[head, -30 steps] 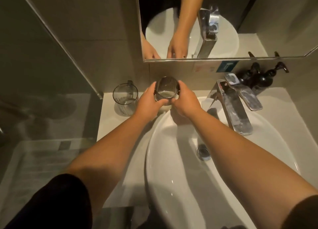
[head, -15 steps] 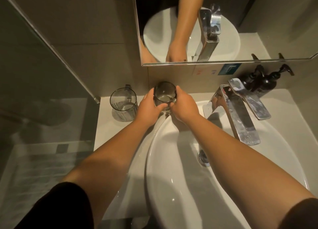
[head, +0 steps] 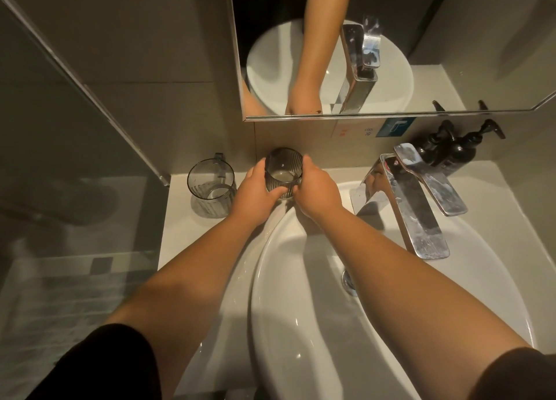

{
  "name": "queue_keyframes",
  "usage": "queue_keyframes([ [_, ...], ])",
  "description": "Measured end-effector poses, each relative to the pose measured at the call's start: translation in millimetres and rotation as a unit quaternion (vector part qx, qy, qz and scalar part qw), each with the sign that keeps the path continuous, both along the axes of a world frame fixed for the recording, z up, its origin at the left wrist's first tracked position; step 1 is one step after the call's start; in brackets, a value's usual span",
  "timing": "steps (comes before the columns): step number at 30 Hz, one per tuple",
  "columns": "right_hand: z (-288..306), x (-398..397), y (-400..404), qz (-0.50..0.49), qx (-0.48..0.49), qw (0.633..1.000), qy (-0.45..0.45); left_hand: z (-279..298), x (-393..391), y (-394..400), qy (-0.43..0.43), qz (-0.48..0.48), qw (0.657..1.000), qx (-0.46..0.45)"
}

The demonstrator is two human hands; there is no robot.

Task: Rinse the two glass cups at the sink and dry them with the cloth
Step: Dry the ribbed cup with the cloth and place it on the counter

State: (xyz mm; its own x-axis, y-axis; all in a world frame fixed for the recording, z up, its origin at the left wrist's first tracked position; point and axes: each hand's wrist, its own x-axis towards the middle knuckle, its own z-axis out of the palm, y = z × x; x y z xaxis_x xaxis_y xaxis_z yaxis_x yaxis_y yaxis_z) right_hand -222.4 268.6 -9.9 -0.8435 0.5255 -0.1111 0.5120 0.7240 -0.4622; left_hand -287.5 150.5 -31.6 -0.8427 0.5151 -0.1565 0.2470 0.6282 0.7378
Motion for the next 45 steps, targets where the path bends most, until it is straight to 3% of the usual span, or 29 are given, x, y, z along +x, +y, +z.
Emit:
queue_keyframes([
  [13,14.0,11.2,-1.2,-0.006,-0.02,1.0,-0.017,24.3,23.1,-9.0,-0.032,0.001,0.998,-0.053],
  [21,38.8,49.3,-9.9,0.019,0.041,0.999,0.03,56.3,56.2,-54.9,0.052,-0.044,0.993,-0.091],
  [25,44.1,60.3,-26.3,0.08,0.064,0.99,0.101,65.3,68.7,-91.5,0.127,0.061,0.988,-0.056],
  [29,44.8,47.0,-56.5,0.123,-0.006,0.987,0.106,55.1,59.3,-111.2,0.079,0.263,0.96,0.056],
  [31,41.8,31.9,-70.4,0.122,-0.049,0.987,0.09,45.5,47.3,-113.0,0.031,0.29,0.954,0.071],
  [39,31.0,-29.0,-85.4,0.135,-0.177,0.975,-0.016,26.9,7.3,-108.8,-0.093,0.211,0.971,0.067],
  [45,20.2,-33.5,-89.7,0.109,-0.264,0.958,0.032,26.7,-1.4,-112.4,-0.085,0.183,0.973,0.114],
])
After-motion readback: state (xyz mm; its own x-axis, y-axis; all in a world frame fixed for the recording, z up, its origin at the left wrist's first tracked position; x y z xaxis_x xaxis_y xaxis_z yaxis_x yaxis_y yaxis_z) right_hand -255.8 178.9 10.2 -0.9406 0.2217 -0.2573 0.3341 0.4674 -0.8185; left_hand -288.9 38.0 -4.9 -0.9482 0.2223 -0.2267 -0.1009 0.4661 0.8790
